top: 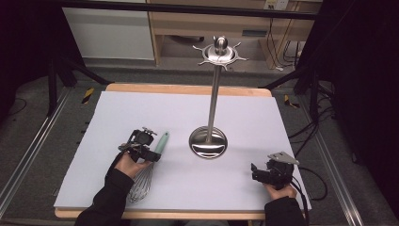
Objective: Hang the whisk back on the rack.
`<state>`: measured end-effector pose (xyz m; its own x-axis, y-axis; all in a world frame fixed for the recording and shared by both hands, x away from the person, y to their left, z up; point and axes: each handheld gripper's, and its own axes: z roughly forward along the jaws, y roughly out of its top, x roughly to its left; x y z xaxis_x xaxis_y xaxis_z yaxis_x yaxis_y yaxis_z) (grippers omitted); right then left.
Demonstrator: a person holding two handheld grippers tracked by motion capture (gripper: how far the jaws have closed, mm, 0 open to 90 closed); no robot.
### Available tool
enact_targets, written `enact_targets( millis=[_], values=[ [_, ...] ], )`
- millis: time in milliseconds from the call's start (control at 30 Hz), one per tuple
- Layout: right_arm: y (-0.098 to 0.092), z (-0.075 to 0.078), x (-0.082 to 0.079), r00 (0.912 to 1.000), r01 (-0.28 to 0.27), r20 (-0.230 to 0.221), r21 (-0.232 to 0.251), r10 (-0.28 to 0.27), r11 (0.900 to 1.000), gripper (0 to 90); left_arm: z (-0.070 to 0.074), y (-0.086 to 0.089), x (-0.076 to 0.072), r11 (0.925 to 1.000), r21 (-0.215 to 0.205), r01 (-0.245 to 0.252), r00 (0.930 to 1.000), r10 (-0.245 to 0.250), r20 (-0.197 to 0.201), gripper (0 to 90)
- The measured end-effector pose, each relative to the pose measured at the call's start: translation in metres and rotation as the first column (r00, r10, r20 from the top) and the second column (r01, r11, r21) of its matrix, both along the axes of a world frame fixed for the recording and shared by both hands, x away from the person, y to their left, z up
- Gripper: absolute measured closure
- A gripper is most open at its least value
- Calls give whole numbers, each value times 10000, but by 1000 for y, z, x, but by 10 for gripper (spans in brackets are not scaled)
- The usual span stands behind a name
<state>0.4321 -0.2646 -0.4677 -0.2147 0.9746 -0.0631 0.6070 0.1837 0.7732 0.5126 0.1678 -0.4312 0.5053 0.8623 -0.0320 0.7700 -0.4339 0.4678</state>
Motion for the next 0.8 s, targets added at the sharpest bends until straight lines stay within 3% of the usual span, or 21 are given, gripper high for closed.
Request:
enact_targets(
  millis=[167, 800],
  values=[
    [0, 0, 0, 10000, -24, 6, 16, 24, 10000, 74, 8, -6, 1, 9998, 202, -85, 10000, 85, 8, 415],
    [0, -1, 1, 9999, -65, -78, 60, 66, 10000, 77, -17, -7, 10, 9989, 243, -411, 9954, 430, -852, 586]
  ],
)
